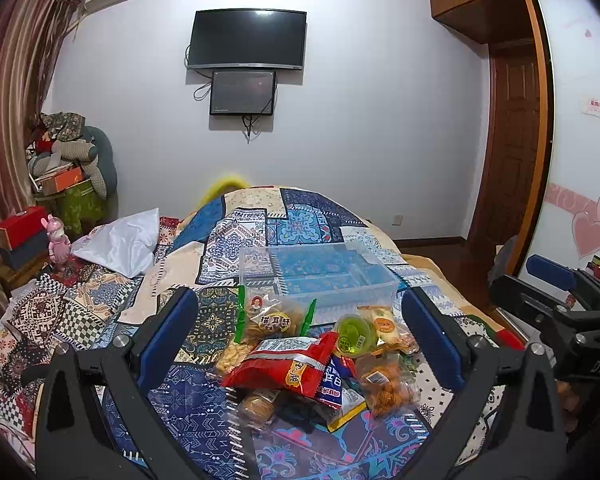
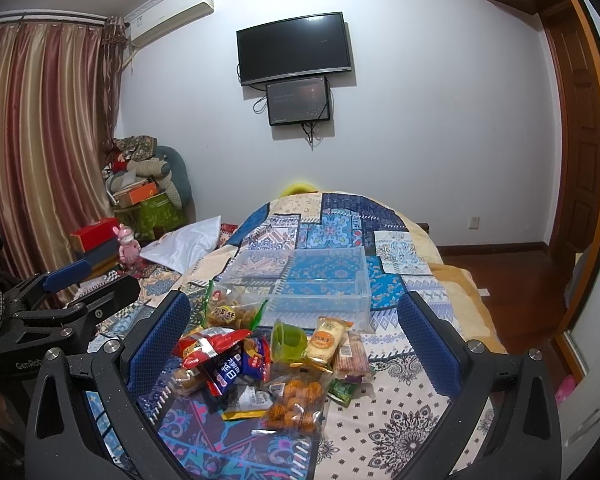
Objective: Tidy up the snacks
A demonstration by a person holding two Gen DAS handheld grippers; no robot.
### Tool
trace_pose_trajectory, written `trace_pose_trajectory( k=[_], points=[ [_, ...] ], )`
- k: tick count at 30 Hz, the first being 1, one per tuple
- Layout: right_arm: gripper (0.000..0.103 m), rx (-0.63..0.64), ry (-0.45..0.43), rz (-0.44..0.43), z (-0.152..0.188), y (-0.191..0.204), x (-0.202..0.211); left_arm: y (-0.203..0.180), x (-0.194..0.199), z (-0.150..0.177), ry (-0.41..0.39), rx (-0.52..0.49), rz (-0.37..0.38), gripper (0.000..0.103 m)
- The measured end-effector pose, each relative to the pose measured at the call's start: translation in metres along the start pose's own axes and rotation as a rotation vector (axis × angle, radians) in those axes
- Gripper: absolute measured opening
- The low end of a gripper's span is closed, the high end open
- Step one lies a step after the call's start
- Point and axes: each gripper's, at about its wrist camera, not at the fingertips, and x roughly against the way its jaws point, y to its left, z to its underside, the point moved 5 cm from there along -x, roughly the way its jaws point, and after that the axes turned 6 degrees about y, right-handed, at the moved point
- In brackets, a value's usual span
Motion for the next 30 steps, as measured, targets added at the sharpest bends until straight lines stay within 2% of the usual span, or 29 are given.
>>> trace_pose_trajectory(
  k=[18, 23, 30],
  points=[
    [0.103, -0.012, 0.028, 0.002, 0.008, -0.006, -0.012, 0.000, -0.016, 0.002, 0.023, -0.004, 0.013, 0.103],
    [0.103, -0.044, 0.066, 0.013, 0.014, -0.021, -0.024, 0.001, -0.037, 0.008, 0.074, 0.010, 0.032, 0.103],
    [0.103, -0.084, 0.172, 0.031, 0.030, -0.044, -0.055, 0.004, -0.081, 0.028, 0.179, 0.013, 0.032, 0.103]
  ],
)
